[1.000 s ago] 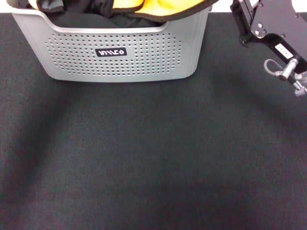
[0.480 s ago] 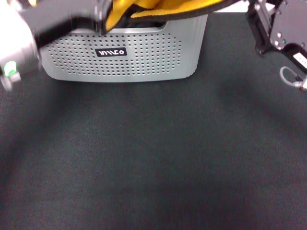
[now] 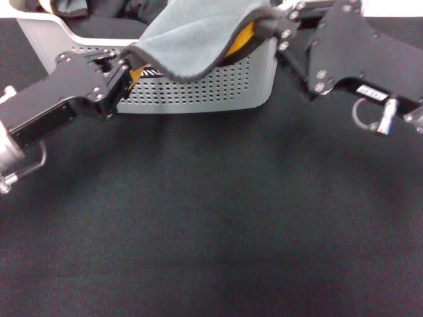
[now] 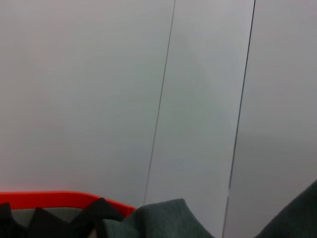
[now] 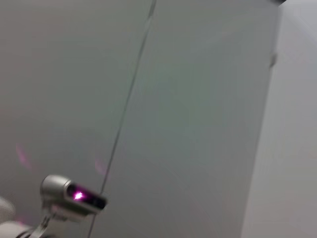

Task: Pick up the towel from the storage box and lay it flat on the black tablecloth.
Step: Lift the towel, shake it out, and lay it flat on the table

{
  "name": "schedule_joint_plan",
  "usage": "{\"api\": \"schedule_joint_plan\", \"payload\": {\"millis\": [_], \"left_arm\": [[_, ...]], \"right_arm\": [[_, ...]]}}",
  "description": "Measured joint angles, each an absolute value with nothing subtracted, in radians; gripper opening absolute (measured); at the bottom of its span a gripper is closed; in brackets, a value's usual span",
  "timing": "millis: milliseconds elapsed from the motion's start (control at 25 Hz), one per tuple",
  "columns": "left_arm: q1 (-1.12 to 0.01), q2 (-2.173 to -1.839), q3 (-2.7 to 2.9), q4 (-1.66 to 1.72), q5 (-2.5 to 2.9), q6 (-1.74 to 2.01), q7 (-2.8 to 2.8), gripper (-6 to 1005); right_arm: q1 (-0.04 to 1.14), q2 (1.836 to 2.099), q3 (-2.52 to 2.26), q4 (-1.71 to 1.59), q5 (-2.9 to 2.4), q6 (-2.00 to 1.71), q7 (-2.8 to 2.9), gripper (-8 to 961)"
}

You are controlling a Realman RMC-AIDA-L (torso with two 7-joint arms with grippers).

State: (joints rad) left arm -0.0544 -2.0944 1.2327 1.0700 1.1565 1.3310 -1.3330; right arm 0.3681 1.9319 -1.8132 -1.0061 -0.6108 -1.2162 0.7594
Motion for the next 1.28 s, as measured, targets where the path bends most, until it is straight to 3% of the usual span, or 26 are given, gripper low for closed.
{"api": "schedule_joint_plan", "payload": {"millis": [160,280,640,1280], "left_arm": [[-0.067,-2.093,1.181,1.013,1.156,1.423,-1.300,13],[-0.065,-2.091,1.154,1.011,1.164,1.514,-1.290,14],[-0.055,-2.091,1.114,1.007,1.174,1.623,-1.284,14],[-0.065,-2.090,1.011,0.978,1.262,1.880,-1.241,15]], "right_arm": [[0.309,1.978,-1.677,-1.213,-0.905,-1.178,0.951,21],[0.292,1.996,-1.623,-1.333,-1.039,-1.172,1.061,22],[0.323,1.996,-1.531,-1.617,-1.207,-1.140,1.233,25],[0.412,2.003,-1.466,-1.782,-1.342,-1.133,1.383,30]]}}
